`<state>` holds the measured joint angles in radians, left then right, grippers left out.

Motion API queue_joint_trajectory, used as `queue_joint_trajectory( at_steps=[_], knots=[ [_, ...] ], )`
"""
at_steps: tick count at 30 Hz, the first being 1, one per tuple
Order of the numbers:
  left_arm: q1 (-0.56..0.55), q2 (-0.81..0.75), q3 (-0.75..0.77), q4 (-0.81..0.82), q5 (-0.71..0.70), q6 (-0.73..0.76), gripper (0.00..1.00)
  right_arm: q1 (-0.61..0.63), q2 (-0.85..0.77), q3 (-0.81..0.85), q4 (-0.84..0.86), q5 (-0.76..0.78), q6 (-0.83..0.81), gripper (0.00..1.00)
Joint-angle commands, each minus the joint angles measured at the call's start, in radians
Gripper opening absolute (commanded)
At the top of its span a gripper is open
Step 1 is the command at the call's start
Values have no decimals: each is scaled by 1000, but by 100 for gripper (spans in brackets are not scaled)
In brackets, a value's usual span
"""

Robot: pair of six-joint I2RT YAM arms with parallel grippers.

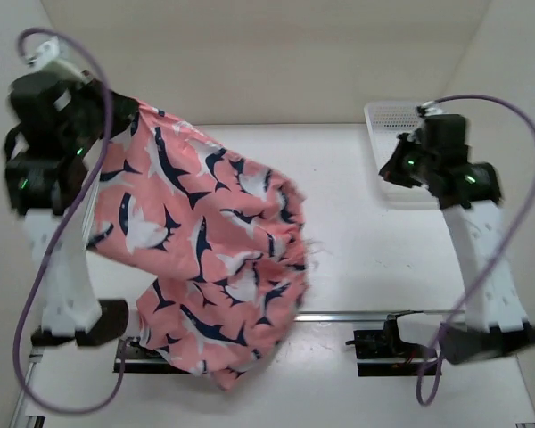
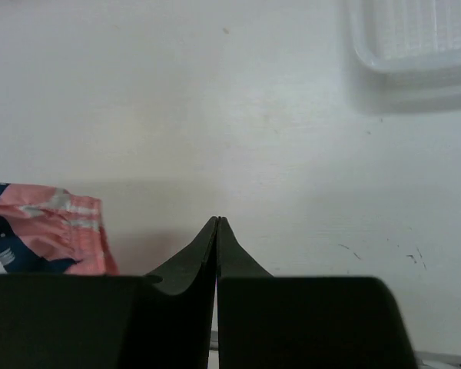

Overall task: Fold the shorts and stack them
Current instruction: Fold the shorts

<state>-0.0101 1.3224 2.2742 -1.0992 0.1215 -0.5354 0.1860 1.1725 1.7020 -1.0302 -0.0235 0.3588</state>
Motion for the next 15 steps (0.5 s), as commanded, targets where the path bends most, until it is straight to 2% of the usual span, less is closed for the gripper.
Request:
queue_joint_trajectory(
  at_steps=[1, 6, 7, 10, 13, 15],
  knots=[
    [9, 177, -97, 70, -89, 58, 10, -3, 123, -139, 151, 134, 0, 0],
    [21, 437, -49, 96, -108, 83, 10, -3, 420, -128, 304, 123, 23, 0],
    [31, 527, 0, 96, -91, 92, 10, -3, 467, -98, 305, 108, 23, 0],
    [32, 662, 86, 72, -69, 104, 10, 7, 601, 11, 326, 19, 32, 0],
    [32, 678, 107, 61, -69, 115, 10, 58, 683, 54, 337, -36, 22, 0],
    [42, 663, 62, 61, -69, 115, 10, 87, 723, 68, 337, -36, 13, 0]
  ],
)
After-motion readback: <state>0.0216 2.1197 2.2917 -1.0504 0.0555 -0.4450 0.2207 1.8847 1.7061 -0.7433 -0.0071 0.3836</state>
